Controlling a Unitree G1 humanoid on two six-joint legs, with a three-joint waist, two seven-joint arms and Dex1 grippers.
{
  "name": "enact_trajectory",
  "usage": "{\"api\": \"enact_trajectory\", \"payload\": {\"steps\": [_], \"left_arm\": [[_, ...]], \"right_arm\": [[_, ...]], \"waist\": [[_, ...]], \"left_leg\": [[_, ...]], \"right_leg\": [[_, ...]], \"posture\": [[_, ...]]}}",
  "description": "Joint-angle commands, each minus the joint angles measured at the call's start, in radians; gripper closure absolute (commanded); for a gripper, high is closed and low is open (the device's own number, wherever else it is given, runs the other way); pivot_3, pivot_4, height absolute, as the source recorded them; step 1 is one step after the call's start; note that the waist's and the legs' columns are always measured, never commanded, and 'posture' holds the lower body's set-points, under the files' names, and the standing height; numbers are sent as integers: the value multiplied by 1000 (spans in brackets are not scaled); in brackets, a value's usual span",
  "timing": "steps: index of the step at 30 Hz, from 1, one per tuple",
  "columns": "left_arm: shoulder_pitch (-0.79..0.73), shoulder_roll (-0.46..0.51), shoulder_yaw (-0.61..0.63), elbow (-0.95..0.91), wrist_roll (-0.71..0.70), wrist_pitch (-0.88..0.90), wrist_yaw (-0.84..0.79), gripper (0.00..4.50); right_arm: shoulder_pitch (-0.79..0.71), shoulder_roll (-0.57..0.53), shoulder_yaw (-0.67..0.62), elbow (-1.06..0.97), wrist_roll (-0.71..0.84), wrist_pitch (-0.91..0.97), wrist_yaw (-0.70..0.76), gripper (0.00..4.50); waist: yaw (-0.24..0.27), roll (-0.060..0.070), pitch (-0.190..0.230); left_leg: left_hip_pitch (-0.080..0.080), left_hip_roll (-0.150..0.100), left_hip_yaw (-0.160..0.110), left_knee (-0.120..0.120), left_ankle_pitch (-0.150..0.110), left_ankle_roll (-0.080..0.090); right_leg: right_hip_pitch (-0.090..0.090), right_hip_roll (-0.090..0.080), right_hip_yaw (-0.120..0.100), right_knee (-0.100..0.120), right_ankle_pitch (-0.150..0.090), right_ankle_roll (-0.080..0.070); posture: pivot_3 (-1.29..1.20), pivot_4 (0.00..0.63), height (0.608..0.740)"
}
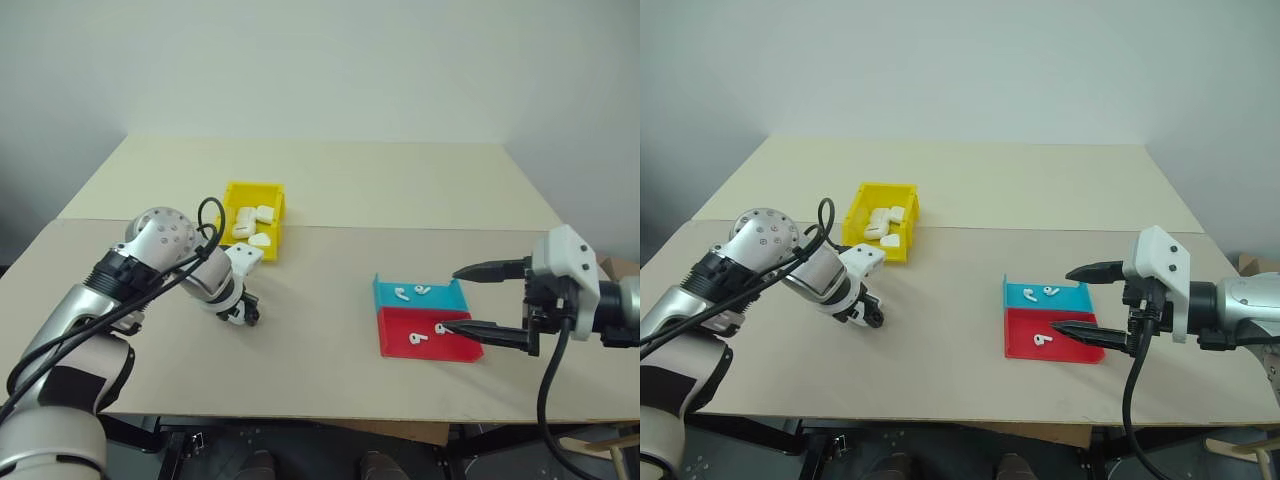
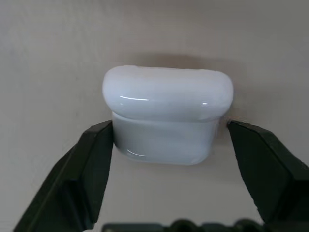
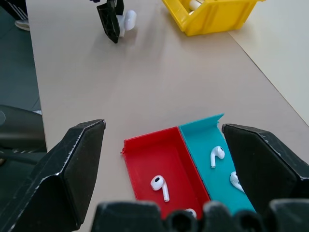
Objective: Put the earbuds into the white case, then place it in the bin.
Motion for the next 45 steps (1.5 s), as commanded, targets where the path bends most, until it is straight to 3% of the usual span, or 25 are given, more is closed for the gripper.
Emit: {"api": "enact_trajectory", "payload": {"steps": [1, 5, 9, 14, 17, 22, 24, 28, 32, 37, 45], "left_arm": [[11, 23, 8, -12, 28, 3, 3, 1672], [29, 62, 36, -65, 30, 3, -4, 1710], [110, 112, 211, -284, 95, -34, -38, 1710], [235, 185, 449, -580, 172, -166, -207, 1710], [327, 201, 545, -742, 298, -305, -366, 1710], [500, 112, 610, -882, 620, -733, -728, 1710], [536, 49, 605, -861, 680, -854, -866, 1710], [530, -36, 613, -730, 645, -975, -1286, 1710], [544, -51, 615, -658, 671, -1094, -1663, 1710], [542, -111, 612, -588, 742, -1217, -1845, 1710], [584, -105, 600, -611, 793, -1226, -1982, 1710]], "right_arm": [[-4, -10, -45, -17, 12, 1, -7, 0], [-7, -8, -40, -12, 8, -6, -12, 0], [-22, 3, -18, 6, -5, -28, -17, 0], [-45, 35, 15, 26, -30, -58, -34, 0], [-53, 57, 30, 27, -39, -69, -46, 0], [-86, 73, 70, 28, -61, -83, -48, 0], [-123, 54, 115, 14, -85, -66, -55, 0], [-235, -55, 286, -18, -166, 50, -47, 0], [-335, -110, 418, -23, -192, 152, -14, 0], [-425, -113, 561, -17, -271, 218, -1, 0], [-529, -77, 729, 25, -392, 302, 9, 2418]], "waist": [[-2, 0, 0], [-6, 0, 0], [-7, 0, 0], [2, 0, 0], [7, 0, 0], [17, 0, 0], [20, 0, 0], [20, 1, 0], [15, 1, 0], [9, 1, 0], [0, 1, 0]], "left_leg": [[0, 0, 0, 0, 0, 0], [0, 0, 0, 0, 0, 0], [-1, 0, 0, -1, 0, 0], [-1, 0, 0, -1, 1, -1], [-1, 0, 0, -1, 1, -2], [-1, 0, 1, -1, 1, -2], [-1, 0, 1, -1, 1, -2], [-1, 0, 1, -1, 1, -2], [-2, 1, 1, -1, 1, -1], [-2, 1, 1, -1, 0, 0], [-2, 1, 1, 0, 0, 0]], "right_leg": [[0, 0, 0, 0, 0, 0], [0, 0, 0, 0, 0, 0], [-1, 0, 0, 0, 0, 0], [-1, 0, 0, -1, 0, 0], [0, -1, 0, -1, 0, 0], [0, 0, -1, -3, 1, -1], [0, 0, -1, -3, 1, -1], [0, 0, 0, -3, 1, -1], [-1, 0, 0, -4, 1, 0], [-1, 0, 0, -4, 1, 0], [-1, 0, 0, -3, 1, 0]], "posture": [[0, 150, 740], [0, 150, 740], [0, 150, 740], [0, 150, 740], [0, 150, 740], [0, 150, 740], [0, 150, 740], [0, 150, 740], [0, 150, 740], [0, 150, 740], [0, 150, 740]]}}
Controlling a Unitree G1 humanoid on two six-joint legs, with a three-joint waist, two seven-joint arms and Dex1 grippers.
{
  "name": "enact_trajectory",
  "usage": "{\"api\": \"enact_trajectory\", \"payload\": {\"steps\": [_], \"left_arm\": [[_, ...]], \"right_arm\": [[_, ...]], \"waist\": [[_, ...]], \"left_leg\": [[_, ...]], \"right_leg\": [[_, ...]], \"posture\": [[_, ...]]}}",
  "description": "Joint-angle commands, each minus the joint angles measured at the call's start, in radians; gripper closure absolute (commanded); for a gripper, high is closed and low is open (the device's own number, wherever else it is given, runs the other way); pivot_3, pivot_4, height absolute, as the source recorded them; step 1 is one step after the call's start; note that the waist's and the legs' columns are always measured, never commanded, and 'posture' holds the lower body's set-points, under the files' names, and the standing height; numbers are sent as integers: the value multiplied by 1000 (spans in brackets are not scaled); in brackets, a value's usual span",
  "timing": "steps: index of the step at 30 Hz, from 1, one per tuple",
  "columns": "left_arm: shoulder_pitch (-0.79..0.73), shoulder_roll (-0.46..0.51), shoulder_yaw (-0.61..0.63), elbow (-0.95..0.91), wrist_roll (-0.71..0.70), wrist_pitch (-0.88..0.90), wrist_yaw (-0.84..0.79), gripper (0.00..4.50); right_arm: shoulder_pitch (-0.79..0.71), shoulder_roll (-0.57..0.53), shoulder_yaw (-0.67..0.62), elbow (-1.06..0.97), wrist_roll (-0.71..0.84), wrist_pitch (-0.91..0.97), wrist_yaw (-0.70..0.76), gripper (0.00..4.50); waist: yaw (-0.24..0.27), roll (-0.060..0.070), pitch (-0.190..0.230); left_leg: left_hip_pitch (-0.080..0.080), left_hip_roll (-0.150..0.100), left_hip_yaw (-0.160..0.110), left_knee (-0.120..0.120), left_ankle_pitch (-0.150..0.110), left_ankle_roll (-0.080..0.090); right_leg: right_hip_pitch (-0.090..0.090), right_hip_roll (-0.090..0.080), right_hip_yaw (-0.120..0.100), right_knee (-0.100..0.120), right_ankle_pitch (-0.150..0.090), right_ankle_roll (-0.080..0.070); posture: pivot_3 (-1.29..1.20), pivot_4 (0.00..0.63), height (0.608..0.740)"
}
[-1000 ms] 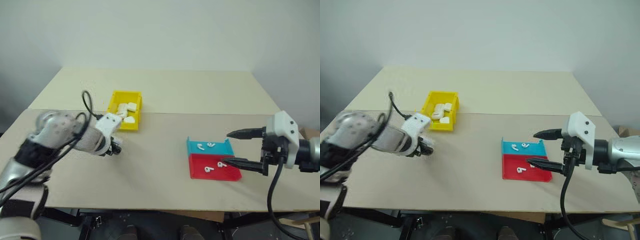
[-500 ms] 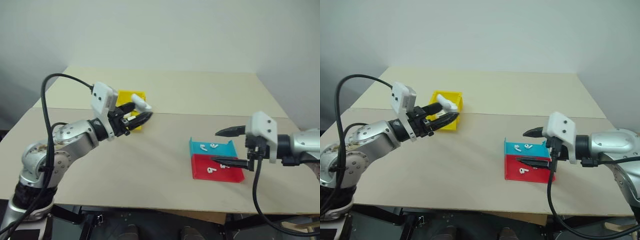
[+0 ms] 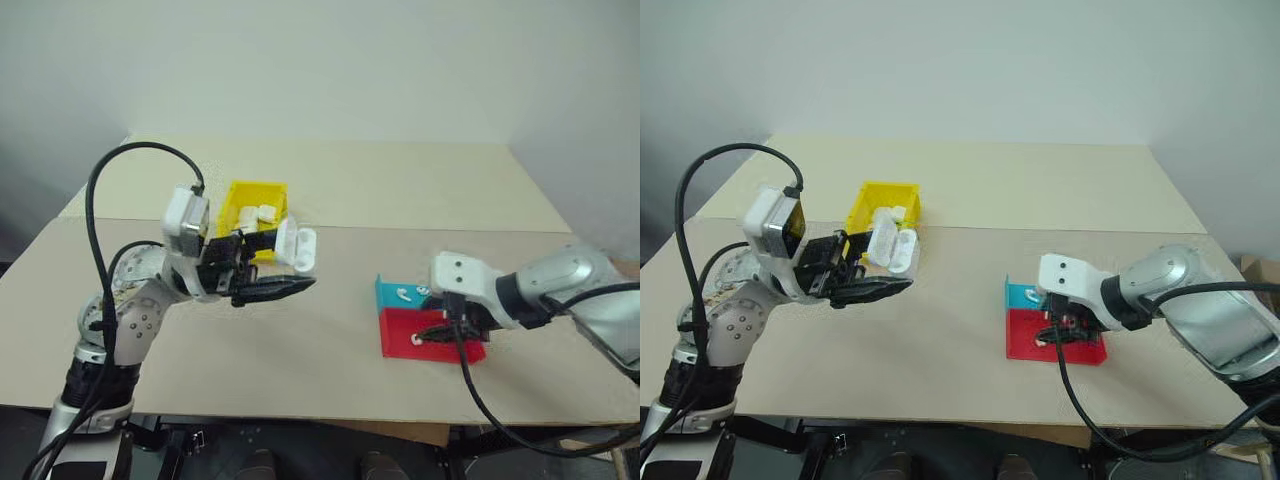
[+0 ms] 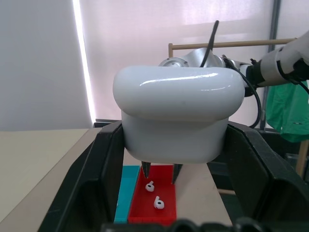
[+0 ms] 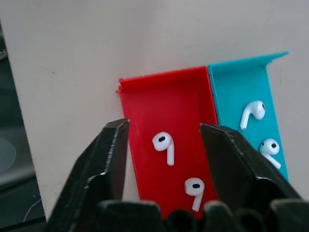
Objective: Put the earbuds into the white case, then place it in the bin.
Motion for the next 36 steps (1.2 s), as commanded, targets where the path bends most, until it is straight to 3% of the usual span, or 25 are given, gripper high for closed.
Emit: {"api": "enact_trajectory", "payload": {"steps": [1, 15, 36], "left_arm": [[16, 22, 12, -51, 12, 4, -28, 1710], [78, 4, 7, -148, 15, 50, 21, 1710], [87, 24, 30, -170, 11, 67, 26, 1710]], "right_arm": [[-58, 5, 47, 3, -52, 50, 16, 2418], [-77, 74, 221, 68, -245, -6, 33, 2418], [-44, 173, 230, 184, -375, -124, 74, 2418]], "waist": [[-1, 0, 0], [-1, 0, 0], [-3, 0, 0]], "left_leg": [[0, 0, 0, 0, 0, 0], [0, 0, 0, 0, 0, 0], [0, 0, 0, 0, 0, 0]], "right_leg": [[0, 0, 0, 0, 0, 0], [0, 0, 0, 0, 0, 0], [0, 1, 0, 1, 0, 0]], "posture": [[0, 150, 740], [0, 150, 740], [0, 150, 740]]}}
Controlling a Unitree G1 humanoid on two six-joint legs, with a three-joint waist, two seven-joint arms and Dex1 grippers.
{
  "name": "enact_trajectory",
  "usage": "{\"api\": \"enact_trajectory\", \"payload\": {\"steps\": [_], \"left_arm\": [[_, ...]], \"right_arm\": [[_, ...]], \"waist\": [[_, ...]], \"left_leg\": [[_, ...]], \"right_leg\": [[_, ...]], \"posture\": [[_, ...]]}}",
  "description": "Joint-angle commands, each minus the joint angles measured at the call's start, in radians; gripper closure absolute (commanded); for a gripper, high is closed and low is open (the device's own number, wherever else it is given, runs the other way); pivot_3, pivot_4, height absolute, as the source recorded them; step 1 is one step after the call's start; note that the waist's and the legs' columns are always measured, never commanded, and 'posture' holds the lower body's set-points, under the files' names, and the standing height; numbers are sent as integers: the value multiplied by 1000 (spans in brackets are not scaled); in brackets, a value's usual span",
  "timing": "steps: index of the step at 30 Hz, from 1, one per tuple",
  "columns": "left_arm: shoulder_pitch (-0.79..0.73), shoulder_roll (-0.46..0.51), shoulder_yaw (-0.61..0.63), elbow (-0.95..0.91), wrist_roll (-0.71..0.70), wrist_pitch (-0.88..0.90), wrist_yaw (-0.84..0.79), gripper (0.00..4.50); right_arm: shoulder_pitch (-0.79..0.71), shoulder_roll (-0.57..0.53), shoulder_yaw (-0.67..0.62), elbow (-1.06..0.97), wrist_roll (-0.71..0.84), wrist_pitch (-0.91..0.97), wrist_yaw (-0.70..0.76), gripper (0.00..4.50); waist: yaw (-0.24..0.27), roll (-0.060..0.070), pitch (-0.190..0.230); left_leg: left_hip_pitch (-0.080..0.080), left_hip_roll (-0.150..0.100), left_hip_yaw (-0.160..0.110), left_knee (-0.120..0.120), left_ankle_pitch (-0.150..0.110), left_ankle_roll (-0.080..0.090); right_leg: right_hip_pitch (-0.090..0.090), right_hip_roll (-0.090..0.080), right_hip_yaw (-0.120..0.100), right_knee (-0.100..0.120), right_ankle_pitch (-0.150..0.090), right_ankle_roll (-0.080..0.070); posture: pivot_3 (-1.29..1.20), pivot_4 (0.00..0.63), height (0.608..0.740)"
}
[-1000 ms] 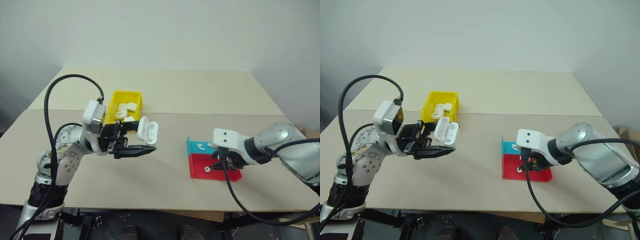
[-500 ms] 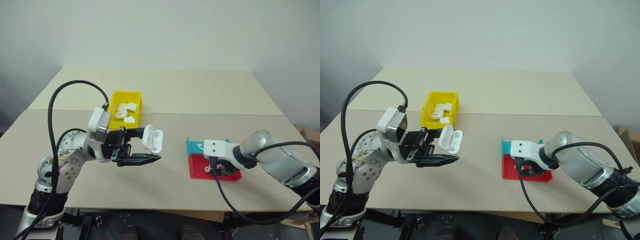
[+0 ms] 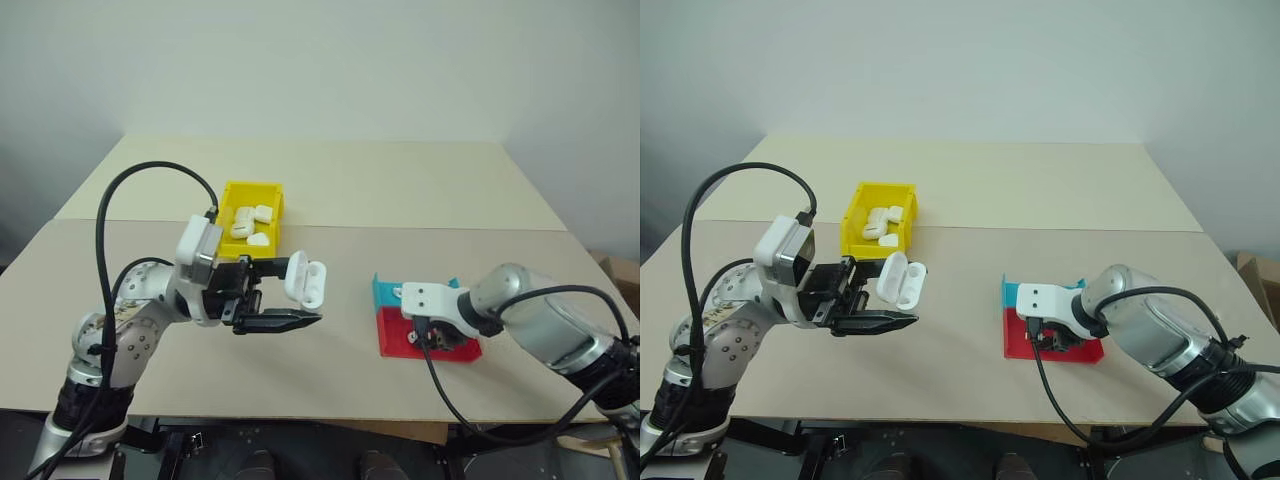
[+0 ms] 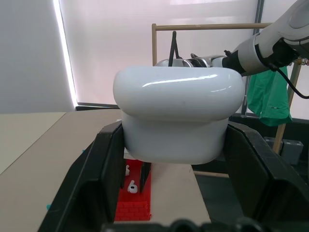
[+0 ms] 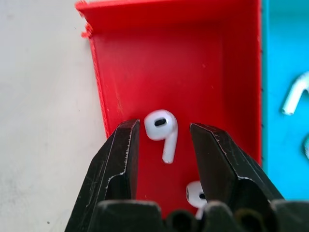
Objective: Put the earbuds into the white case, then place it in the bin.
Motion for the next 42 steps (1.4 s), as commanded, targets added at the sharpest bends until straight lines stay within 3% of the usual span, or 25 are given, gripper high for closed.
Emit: {"api": "enact_trajectory", "payload": {"steps": [1, 4, 10, 17, 22, 27, 31, 36, 39, 42], "left_arm": [[3, 10, 29, -38, -5, -4, 8, 1710], [7, 13, 30, -42, -6, -4, 10, 1710], [11, 23, 37, -45, -10, -2, 8, 1710], [3, 22, 33, -37, -9, -1, 3, 1710], [-8, 12, 20, -25, -8, 4, 1, 1710], [-30, -4, 0, -1, -1, 14, 1, 1710], [-90, -34, -36, 52, 16, 37, 15, 1710], [-174, -79, -86, 128, 48, 70, 19, 1710], [-216, -104, -104, 159, 58, 94, 28, 1710], [-267, -135, -109, 199, 65, 112, 40, 1710]], "right_arm": [[5, 8, -17, 12, -21, -24, 11, 2418], [11, 7, -18, 12, -26, -33, 22, 2418], [37, -1, -21, 8, -44, -48, 31, 3868], [43, 17, -58, 6, -36, -15, 19, 3868], [42, 20, -253, -65, 108, 127, 23, 3868], [87, 89, -599, -168, 317, 298, -29, 3868], [119, 259, -885, -268, 461, 351, -153, 3868], [24, 518, -1102, -360, 659, 382, -378, 3868], [-19, 618, -1142, -407, 772, 391, -498, 3868], [0, 690, -1098, -476, 873, 345, -571, 3868]], "waist": [[0, 0, 0], [1, 0, 0], [1, 0, 0], [1, 0, 0], [1, 0, 0], [3, 0, 0], [3, 0, 0], [-2, 0, 0], [-3, 0, 0], [-3, 1, 0]], "left_leg": [[0, 0, 0, 0, 0, 0], [0, 0, 0, 0, 0, 0], [1, 0, 0, 0, 0, 0], [1, 0, 0, 0, 0, 0], [0, 0, 0, 0, 0, 0], [0, 0, 0, 0, 0, 0], [0, 0, -1, 0, 0, 0], [0, 0, -2, 0, 0, 0], [0, 0, -2, -1, 0, 0], [0, 0, -2, -1, 0, 0]], "right_leg": [[0, 0, 0, 0, 0, 0], [0, 0, 0, 0, 0, 0], [1, 0, 0, 0, 0, 0], [1, 0, 0, 0, 0, 0], [1, 0, 0, 0, 0, 0], [1, 0, 0, 0, 0, 0], [2, 0, -1, 0, 0, 0], [1, 0, -1, 0, 0, 0], [1, 1, -1, 1, 0, 0], [1, 1, -1, 1, 0, 0]], "posture": [[0, 150, 740], [0, 150, 740], [0, 150, 740], [0, 150, 740], [0, 150, 740], [0, 150, 740], [0, 150, 740], [0, 150, 740], [0, 150, 740], [0, 150, 740]]}}
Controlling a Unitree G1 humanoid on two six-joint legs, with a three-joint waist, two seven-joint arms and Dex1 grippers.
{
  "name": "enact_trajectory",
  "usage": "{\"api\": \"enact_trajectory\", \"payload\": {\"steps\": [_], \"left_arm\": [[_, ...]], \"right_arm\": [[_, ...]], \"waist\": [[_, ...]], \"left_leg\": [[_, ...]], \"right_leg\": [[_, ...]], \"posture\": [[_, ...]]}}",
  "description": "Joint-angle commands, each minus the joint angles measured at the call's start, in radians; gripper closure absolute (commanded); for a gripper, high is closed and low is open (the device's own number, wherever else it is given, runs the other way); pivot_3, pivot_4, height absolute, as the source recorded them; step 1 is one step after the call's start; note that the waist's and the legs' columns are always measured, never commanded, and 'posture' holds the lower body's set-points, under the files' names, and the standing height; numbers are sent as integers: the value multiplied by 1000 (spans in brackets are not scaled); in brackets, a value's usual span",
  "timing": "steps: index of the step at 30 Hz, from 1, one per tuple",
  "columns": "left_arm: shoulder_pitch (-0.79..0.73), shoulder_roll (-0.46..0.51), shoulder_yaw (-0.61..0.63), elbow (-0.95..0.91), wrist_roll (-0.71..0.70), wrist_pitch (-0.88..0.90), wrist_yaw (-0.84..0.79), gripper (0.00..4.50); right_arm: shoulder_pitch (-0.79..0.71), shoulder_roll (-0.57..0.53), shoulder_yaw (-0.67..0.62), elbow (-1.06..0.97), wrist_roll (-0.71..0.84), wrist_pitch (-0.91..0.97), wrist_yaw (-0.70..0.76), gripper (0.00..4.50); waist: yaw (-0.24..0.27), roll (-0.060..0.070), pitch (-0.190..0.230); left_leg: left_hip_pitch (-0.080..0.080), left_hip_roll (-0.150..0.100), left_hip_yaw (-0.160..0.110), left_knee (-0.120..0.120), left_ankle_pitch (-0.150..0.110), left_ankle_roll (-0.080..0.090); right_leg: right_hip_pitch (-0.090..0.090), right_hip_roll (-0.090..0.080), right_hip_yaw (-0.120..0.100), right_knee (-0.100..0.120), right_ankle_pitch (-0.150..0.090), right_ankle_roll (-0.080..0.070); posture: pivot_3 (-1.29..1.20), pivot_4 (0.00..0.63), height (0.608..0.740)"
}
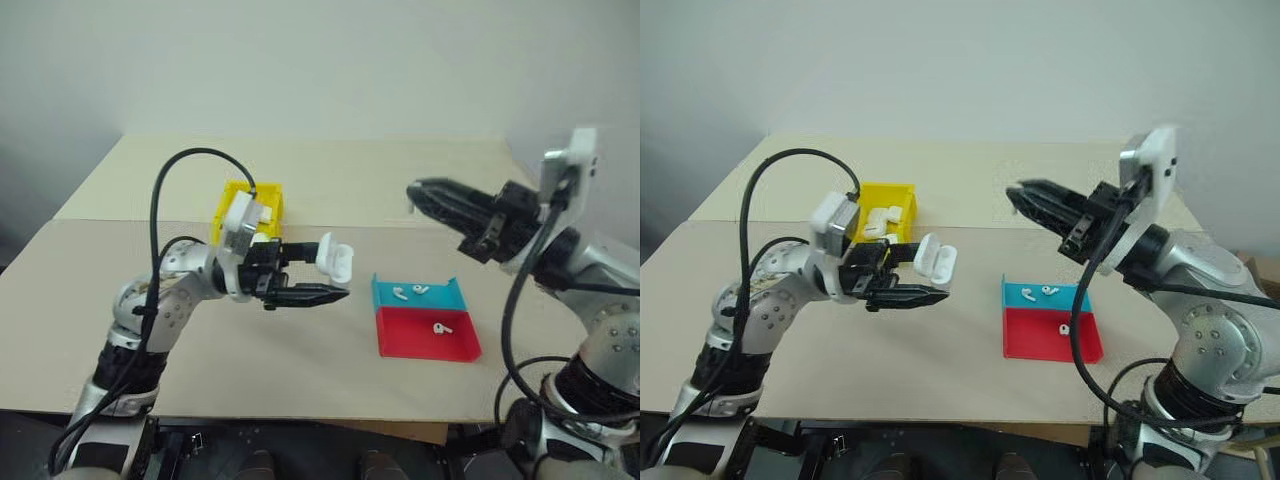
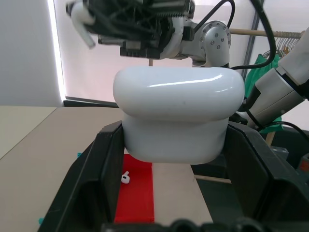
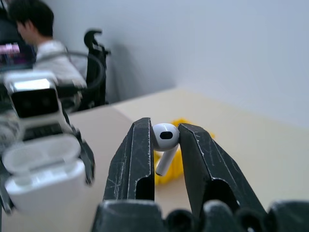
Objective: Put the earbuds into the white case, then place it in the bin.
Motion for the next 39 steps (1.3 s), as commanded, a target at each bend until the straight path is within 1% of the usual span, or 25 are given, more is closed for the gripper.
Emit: {"api": "enact_trajectory", "payload": {"steps": [1, 4, 7, 12, 24, 34, 39], "left_arm": [[-69, -20, 2, 31, 5, 31, 12, 1710], [-101, -28, 9, 59, 14, 48, 13, 1710], [-107, -25, 15, 66, 20, 48, -4, 1710], [-108, -23, 26, 58, 13, 50, -24, 1710], [-91, -36, 72, 56, -12, 26, -107, 1710], [-91, -33, 66, 48, 11, 32, -110, 1710], [-75, -26, 76, 22, 11, 35, -86, 1710]], "right_arm": [[21, 51, 49, -97, 111, -54, -89, 3868], [56, 75, 134, -117, 129, -103, -132, 3868], [85, 74, 217, -122, 115, -163, -150, 3868], [110, 42, 301, -92, 57, -256, -182, 3868], [128, -75, 318, -69, 84, -355, -199, 3868], [119, -92, 355, -72, 101, -397, -207, 3868], [123, -115, 391, -58, 73, -414, -192, 3868]], "waist": [[0, 0, 0], [-1, 0, 0], [-3, 0, 0], [-4, 0, 0], [-2, 0, 0], [-2, 0, 0], [-2, 0, 0]], "left_leg": [[-1, 0, 0, 0, 0, 0], [-1, 0, 0, 0, 0, 0], [-1, 0, 0, 0, 0, 0], [-1, 0, 0, 0, 0, 0], [-2, 0, -1, 0, 0, 0], [-2, 0, -1, 0, 0, 0], [-2, 0, -1, 0, 0, 0]], "right_leg": [[-1, 0, 0, 0, 0, 0], [-1, 0, 0, 0, 0, 0], [0, 0, 0, 0, 0, 0], [-1, 0, 0, 0, 0, 0], [-1, 0, -1, 0, 0, 0], [-1, 0, -1, -1, 0, 0], [-1, 0, -1, -1, 0, 0]], "posture": [[0, 150, 740], [0, 150, 740], [0, 150, 740], [0, 150, 740], [0, 150, 740], [0, 150, 740], [0, 150, 740]]}}
